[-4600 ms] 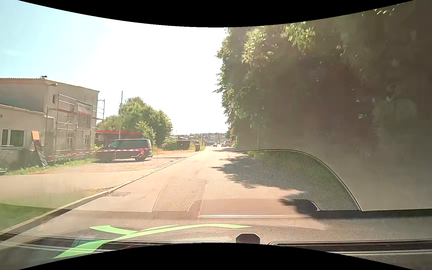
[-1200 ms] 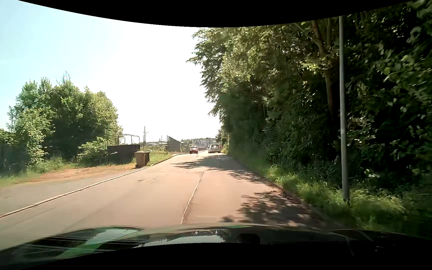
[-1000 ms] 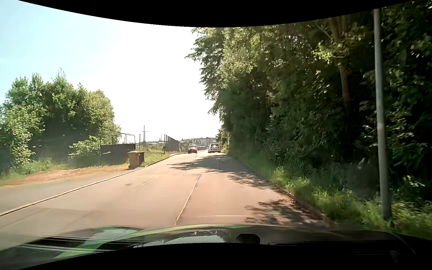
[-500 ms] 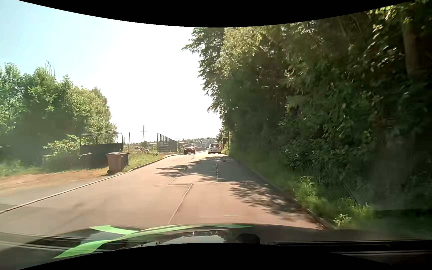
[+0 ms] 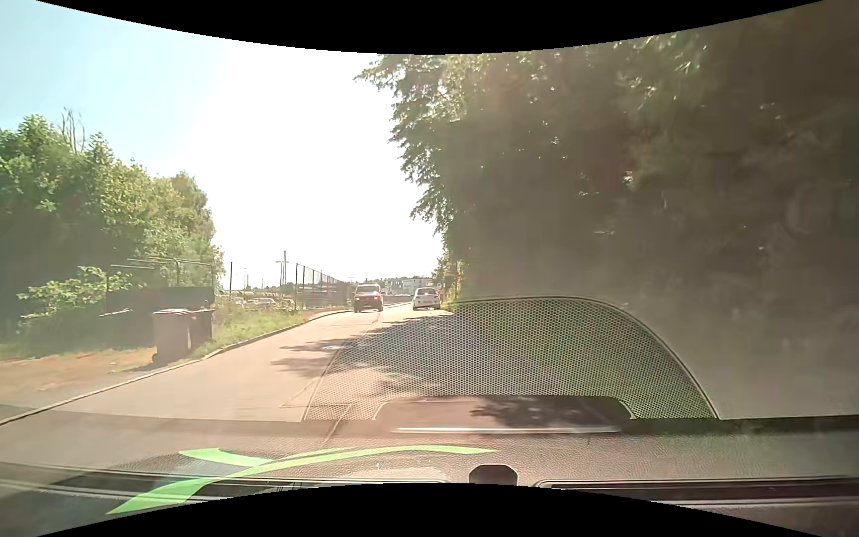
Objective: Follow the waypoints while adhering to traffic rules and regulations
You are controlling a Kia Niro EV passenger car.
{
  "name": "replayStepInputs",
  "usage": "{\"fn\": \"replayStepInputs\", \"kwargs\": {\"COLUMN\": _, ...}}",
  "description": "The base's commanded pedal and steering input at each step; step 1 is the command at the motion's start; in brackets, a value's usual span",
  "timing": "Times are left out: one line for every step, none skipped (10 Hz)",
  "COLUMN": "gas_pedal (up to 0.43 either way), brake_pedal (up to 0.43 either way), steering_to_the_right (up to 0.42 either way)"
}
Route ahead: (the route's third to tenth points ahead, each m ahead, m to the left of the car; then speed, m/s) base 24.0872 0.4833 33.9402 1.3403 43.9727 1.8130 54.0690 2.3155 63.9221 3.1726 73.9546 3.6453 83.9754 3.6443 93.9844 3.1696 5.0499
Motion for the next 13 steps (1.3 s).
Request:
{"fn": "replayStepInputs", "kwargs": {"gas_pedal": 0.028, "brake_pedal": 0.000, "steering_to_the_right": -0.015}}
{"fn": "replayStepInputs", "kwargs": {"gas_pedal": 0.028, "brake_pedal": 0.000, "steering_to_the_right": -0.014}}
{"fn": "replayStepInputs", "kwargs": {"gas_pedal": 0.039, "brake_pedal": 0.000, "steering_to_the_right": -0.014}}
{"fn": "replayStepInputs", "kwargs": {"gas_pedal": 0.039, "brake_pedal": 0.000, "steering_to_the_right": -0.016}}
{"fn": "replayStepInputs", "kwargs": {"gas_pedal": 0.039, "brake_pedal": 0.000, "steering_to_the_right": -0.018}}
{"fn": "replayStepInputs", "kwargs": {"gas_pedal": 0.047, "brake_pedal": 0.000, "steering_to_the_right": -0.019}}
{"fn": "replayStepInputs", "kwargs": {"gas_pedal": 0.047, "brake_pedal": 0.000, "steering_to_the_right": -0.023}}
{"fn": "replayStepInputs", "kwargs": {"gas_pedal": 0.047, "brake_pedal": 0.000, "steering_to_the_right": -0.028}}
{"fn": "replayStepInputs", "kwargs": {"gas_pedal": 0.047, "brake_pedal": 0.000, "steering_to_the_right": -0.029}}
{"fn": "replayStepInputs", "kwargs": {"gas_pedal": 0.047, "brake_pedal": 0.000, "steering_to_the_right": -0.030}}
{"fn": "replayStepInputs", "kwargs": {"gas_pedal": 0.047, "brake_pedal": 0.000, "steering_to_the_right": -0.030}}
{"fn": "replayStepInputs", "kwargs": {"gas_pedal": 0.059, "brake_pedal": 0.000, "steering_to_the_right": -0.035}}
{"fn": "replayStepInputs", "kwargs": {"gas_pedal": 0.059, "brake_pedal": 0.000, "steering_to_the_right": -0.041}}
